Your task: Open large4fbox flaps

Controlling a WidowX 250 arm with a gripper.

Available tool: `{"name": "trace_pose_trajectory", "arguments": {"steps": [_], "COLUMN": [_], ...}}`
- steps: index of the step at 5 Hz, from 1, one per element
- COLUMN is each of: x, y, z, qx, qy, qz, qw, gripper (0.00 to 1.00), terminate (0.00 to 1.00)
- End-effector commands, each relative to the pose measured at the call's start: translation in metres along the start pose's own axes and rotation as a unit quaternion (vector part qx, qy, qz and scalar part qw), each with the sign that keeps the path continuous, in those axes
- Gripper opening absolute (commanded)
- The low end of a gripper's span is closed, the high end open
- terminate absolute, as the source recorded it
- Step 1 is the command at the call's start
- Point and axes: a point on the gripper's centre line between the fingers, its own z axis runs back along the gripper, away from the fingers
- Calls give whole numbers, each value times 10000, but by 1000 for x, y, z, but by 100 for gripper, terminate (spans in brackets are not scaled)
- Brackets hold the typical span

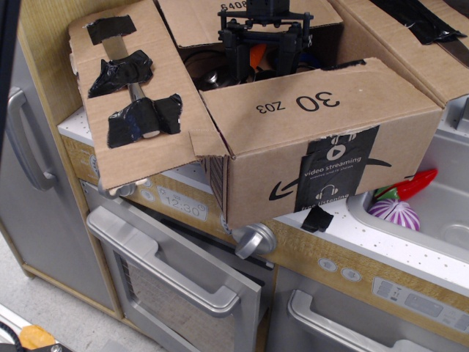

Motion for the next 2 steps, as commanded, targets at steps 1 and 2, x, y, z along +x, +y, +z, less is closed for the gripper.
{"name": "trace_pose_trajectory", "arguments": {"steps": [1, 2], "x": [-22, -36], "y": [-33, -43], "z": [47, 54], "qx": [-200, -196], "qy": [-43, -81], "qz": [11, 124], "qw": [9998, 9997], "gripper": [100, 100], "terminate": [0, 0]}}
